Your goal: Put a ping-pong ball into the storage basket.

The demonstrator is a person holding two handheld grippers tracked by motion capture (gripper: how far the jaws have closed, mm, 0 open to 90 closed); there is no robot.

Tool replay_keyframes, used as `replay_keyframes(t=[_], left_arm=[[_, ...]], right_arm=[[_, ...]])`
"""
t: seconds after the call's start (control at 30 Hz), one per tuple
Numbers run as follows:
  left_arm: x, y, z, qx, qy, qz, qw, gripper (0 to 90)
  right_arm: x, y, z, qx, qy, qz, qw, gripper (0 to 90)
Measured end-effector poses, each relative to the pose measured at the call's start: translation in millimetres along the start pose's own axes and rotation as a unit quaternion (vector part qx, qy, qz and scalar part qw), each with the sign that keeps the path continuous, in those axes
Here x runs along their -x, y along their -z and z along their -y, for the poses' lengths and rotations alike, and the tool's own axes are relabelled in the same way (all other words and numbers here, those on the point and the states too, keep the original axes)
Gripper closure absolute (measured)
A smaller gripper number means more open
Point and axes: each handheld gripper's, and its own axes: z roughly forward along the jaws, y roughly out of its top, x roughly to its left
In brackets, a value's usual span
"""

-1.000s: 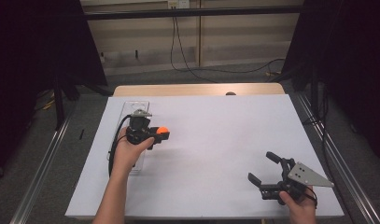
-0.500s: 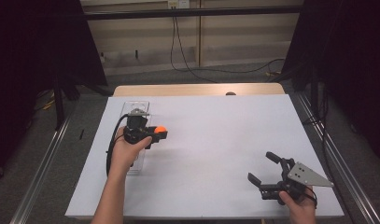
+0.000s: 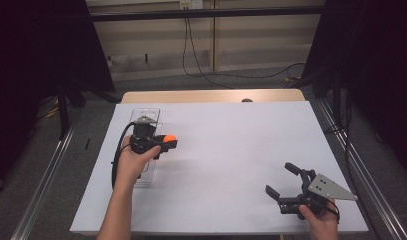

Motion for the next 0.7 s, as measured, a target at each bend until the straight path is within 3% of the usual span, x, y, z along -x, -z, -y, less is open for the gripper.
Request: replay_keyframes(t=[0.7], left_arm=[[-9.1, 8.7, 1.4, 0.003, 0.008, -0.010, 0.9999, 50.7]], right_arm=[[0.0, -0.2, 0.0, 0.000, 0.001, 0.000, 1.0000, 1.6]])
